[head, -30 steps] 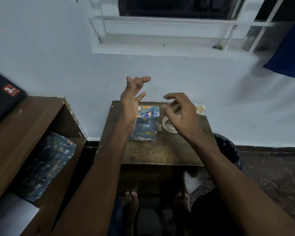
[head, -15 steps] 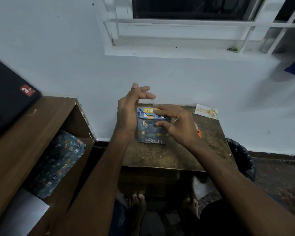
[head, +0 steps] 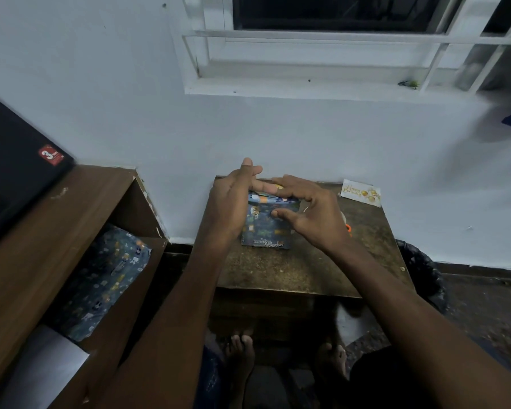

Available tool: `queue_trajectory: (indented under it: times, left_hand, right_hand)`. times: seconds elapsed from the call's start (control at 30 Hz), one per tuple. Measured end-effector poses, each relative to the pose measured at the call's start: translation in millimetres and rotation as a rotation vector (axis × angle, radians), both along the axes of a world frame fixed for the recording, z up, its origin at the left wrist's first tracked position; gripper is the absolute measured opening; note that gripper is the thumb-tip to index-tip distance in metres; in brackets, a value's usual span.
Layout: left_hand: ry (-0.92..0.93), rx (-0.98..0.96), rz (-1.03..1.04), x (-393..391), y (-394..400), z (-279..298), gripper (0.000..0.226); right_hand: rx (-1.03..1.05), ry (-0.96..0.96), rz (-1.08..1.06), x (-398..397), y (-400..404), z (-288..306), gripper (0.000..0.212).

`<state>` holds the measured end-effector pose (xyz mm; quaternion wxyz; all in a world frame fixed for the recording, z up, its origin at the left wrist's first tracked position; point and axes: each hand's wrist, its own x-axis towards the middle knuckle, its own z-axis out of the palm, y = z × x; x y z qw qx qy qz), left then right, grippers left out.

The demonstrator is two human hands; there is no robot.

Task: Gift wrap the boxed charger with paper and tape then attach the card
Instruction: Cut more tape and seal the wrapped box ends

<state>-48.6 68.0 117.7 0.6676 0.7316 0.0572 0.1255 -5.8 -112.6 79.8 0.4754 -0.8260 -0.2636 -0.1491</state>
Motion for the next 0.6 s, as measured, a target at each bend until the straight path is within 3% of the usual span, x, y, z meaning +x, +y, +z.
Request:
queue_trajectory:
  times: [0.2,0.47,0.6]
  left_hand:
    - [-0.01,-0.154,-0.042,-10.5,-2.9,13.4,0.07]
    - [-0.016,0.006,0.005,-4.7,6.0,6.1,0.064]
    - [-0.039,-0.004,0.025,-5.3,3.5,8.9,0.059]
  right_hand:
    - [-0.011,0.048,0.002,0.5,-1.0,2.1,0.045]
    - [-0.009,0.029,0.02,-2.2,-2.8,2.2,0.036]
    - [-0.039,-0.002,0.021,-4.4,-5.1,5.0,0.037]
